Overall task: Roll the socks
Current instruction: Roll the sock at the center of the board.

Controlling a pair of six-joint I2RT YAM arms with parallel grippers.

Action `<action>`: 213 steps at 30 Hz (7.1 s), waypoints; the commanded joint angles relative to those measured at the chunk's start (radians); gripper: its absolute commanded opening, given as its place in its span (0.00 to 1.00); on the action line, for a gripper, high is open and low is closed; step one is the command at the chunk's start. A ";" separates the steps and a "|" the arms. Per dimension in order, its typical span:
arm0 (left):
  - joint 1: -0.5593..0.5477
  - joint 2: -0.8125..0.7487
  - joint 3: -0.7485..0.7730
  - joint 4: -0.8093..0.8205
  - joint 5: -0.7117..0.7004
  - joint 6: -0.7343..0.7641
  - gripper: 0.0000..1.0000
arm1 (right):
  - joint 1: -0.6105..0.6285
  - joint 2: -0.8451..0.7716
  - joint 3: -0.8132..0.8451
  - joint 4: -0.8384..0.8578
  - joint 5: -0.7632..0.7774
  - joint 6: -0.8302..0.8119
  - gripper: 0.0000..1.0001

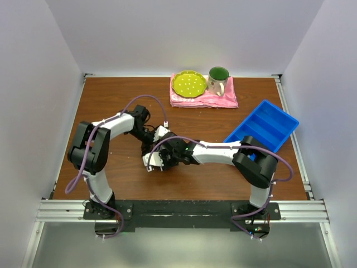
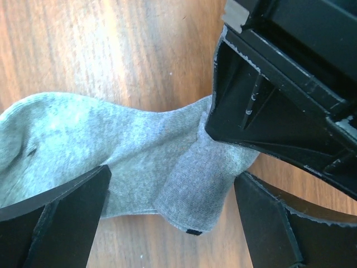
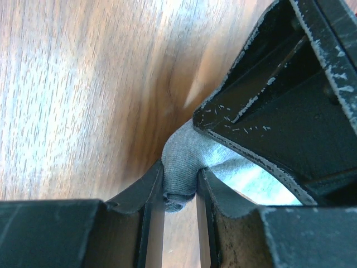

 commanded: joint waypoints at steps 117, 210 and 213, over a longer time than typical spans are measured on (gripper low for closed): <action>0.186 0.444 0.518 -0.290 0.047 0.090 0.78 | -0.219 0.379 0.508 -0.640 -0.386 0.092 0.00; 0.336 0.016 0.298 0.713 0.121 -0.651 1.00 | -0.268 0.497 0.580 -0.856 -0.628 0.097 0.00; 0.391 -0.041 0.284 0.522 0.167 -0.443 1.00 | -0.271 0.498 0.578 -0.854 -0.633 0.100 0.00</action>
